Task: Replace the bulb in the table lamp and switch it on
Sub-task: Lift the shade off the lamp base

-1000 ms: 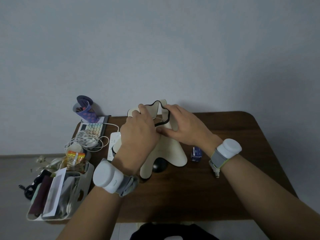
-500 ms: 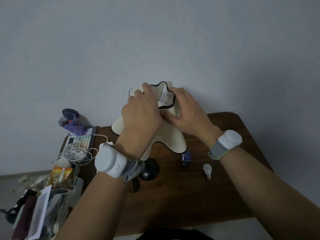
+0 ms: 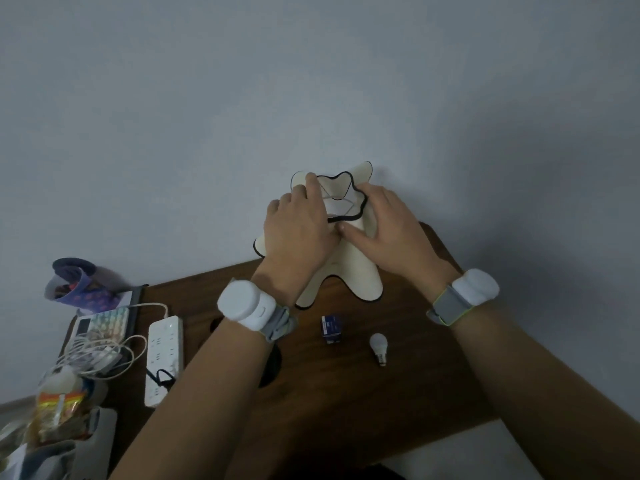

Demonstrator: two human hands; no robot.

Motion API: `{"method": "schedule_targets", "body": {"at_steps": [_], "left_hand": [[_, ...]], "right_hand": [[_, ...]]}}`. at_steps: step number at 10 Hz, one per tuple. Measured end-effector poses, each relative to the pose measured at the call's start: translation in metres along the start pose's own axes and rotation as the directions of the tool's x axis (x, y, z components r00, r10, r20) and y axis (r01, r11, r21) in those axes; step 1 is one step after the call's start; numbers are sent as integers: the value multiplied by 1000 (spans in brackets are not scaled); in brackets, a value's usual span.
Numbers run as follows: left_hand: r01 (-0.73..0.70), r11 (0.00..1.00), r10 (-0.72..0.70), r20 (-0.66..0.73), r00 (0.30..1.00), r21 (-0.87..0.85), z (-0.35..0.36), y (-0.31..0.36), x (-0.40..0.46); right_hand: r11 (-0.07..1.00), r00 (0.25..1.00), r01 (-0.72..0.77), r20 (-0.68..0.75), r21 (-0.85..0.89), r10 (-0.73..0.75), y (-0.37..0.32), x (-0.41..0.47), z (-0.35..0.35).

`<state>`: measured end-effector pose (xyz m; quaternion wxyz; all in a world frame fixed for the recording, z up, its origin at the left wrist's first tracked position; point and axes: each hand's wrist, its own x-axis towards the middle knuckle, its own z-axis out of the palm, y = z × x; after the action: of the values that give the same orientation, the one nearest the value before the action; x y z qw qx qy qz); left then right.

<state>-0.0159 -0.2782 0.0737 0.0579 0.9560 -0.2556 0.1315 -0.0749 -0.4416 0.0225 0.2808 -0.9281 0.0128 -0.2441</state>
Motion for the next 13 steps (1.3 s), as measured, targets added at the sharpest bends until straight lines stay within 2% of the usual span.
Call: {"method": "schedule_targets", "body": {"at_steps": [1,3,4,7,8,9,10,11,13], "left_hand": [[-36,998,37,16,999,-59,27,18,7],[28,984,-6,121,993,-176,62,39,17],[62,975,-20,196,980,-211,80,42,16],[74,986,-3,435,900,-146,150,62,21],[19,1000,-25,350,936,23,163,67,13],[-22,997,-4,352,936,68,193,62,8],[-55,998,61,415,908,-26,223,59,2],[-73,997,75,378,923,-20,236,55,-3],[-119,993,111,411,905,-5,263,52,-6]], "right_hand": [[996,996,-89,-2,-30,89,27,-6,2],[973,973,-229,-32,-40,228,74,-21,21],[968,968,-248,-52,-42,245,91,-28,33],[939,934,-340,100,-47,343,147,-43,71],[912,895,-410,180,-29,408,156,-46,81],[900,874,-435,225,-32,430,164,-53,86],[911,883,-408,230,-56,410,170,-60,88],[911,878,-409,244,-61,411,173,-62,91],[891,849,-449,280,-65,448,178,-64,101]]}}
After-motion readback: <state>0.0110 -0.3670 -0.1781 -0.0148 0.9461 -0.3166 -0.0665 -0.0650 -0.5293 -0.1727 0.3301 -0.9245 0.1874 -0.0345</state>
